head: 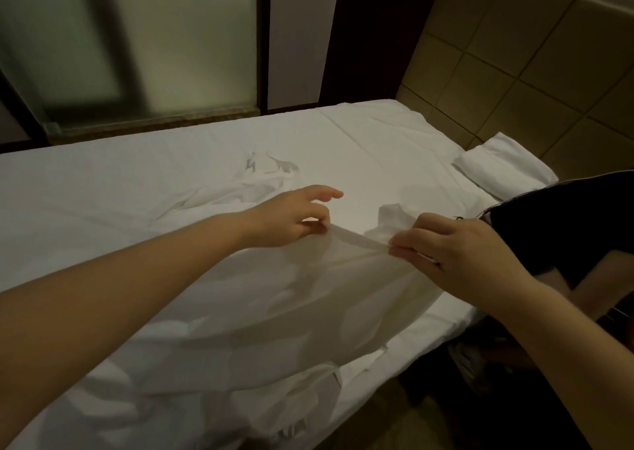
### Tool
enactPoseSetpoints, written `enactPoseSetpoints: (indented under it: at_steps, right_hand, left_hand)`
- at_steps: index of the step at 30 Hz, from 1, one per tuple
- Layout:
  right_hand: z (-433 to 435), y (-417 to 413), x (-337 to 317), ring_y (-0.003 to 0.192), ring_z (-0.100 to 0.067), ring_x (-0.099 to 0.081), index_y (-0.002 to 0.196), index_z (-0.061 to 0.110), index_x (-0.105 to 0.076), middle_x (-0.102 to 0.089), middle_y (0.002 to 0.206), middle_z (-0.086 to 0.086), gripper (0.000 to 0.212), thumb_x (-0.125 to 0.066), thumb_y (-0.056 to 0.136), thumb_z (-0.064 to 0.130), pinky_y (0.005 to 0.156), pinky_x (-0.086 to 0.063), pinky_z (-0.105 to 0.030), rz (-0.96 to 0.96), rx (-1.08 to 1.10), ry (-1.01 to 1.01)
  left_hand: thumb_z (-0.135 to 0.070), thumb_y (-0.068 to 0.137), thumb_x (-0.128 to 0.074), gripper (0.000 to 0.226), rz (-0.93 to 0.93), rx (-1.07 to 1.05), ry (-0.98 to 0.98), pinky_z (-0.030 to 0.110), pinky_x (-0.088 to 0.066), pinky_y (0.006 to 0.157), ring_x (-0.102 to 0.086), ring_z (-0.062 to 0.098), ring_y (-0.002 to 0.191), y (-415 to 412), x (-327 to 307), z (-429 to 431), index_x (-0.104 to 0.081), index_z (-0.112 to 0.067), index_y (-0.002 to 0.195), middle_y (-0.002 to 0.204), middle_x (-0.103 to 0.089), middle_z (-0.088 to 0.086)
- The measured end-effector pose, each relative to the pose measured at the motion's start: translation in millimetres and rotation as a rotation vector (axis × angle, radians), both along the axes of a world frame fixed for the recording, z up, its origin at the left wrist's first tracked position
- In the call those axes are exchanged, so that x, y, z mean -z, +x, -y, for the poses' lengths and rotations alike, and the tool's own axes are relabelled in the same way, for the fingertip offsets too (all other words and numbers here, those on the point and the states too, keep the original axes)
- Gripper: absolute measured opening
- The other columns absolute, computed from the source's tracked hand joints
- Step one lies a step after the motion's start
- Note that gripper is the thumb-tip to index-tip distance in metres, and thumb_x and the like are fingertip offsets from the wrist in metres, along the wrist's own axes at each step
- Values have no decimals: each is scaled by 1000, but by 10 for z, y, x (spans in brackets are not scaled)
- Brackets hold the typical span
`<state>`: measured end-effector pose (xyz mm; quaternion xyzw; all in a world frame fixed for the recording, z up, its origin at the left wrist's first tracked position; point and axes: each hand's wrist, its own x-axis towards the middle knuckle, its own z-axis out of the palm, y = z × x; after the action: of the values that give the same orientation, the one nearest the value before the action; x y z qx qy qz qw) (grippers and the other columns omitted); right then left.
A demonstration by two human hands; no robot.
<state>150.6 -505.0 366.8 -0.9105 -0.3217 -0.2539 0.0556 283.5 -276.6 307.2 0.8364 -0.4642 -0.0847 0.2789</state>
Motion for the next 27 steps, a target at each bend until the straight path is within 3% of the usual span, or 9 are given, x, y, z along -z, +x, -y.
enactPoseSetpoints:
  at_steps: [4,8,12,17,21,24,27]
  right_hand:
    - [-57,-100,-36,42,-21,-50,84,13,-72,-60,69,-2,43,-38,98,36,34,-41,-25,-4,-66,-91]
    - [-38,-195,-55,43,-19,-52,86,13,-71,-61,72,-2,48,-33,100,38,36,-43,-23,-40,-93,-82]
    - [74,-300,-30,46,-21,-56,88,13,-71,-62,73,-2,45,-37,99,40,37,-47,-29,-58,-59,-33]
    - [129,-399,-10,50,-18,-57,96,17,-64,-62,76,-2,32,-39,99,38,39,-47,-26,-73,-55,-13]
    - [175,-414,7,53,-16,-59,90,11,-72,-63,75,-1,44,-40,99,39,43,-48,-25,-91,-11,50]
    - [215,-421,49,53,-18,-61,88,10,-73,-64,75,-1,46,-40,98,40,42,-50,-27,-117,36,78]
    - [251,-418,81,53,-19,-61,87,9,-74,-64,75,-1,48,-40,98,41,42,-50,-29,-114,79,100]
  left_hand:
    - [-11,93,-54,10,-131,129,94,10,-25,100,-35,7,130,52,-77,245,-64,-11,91,145,-39,-8]
    - [-1,93,-50,22,-595,185,-13,6,-38,89,-52,-7,110,-26,-126,419,-62,-17,86,124,-54,-16]
    - [1,95,-45,15,-865,323,-38,14,-45,81,-61,-3,97,-79,-79,491,-58,-3,90,114,-62,-10]
    - [6,89,-40,26,-1196,491,-113,18,-46,75,-59,8,84,-136,-7,714,-57,-10,76,100,-59,2]
    - [2,79,-42,11,-1218,561,-123,15,-44,67,-55,6,68,-204,25,811,-49,-5,77,74,-59,-7]
    - [-10,70,-57,4,-1216,482,-172,21,-44,68,-52,16,72,-165,44,781,-61,-10,71,80,-53,8]
    - [-17,64,-60,4,-1182,363,-199,27,-41,68,-47,22,75,-72,-5,646,-63,-16,66,85,-50,11]
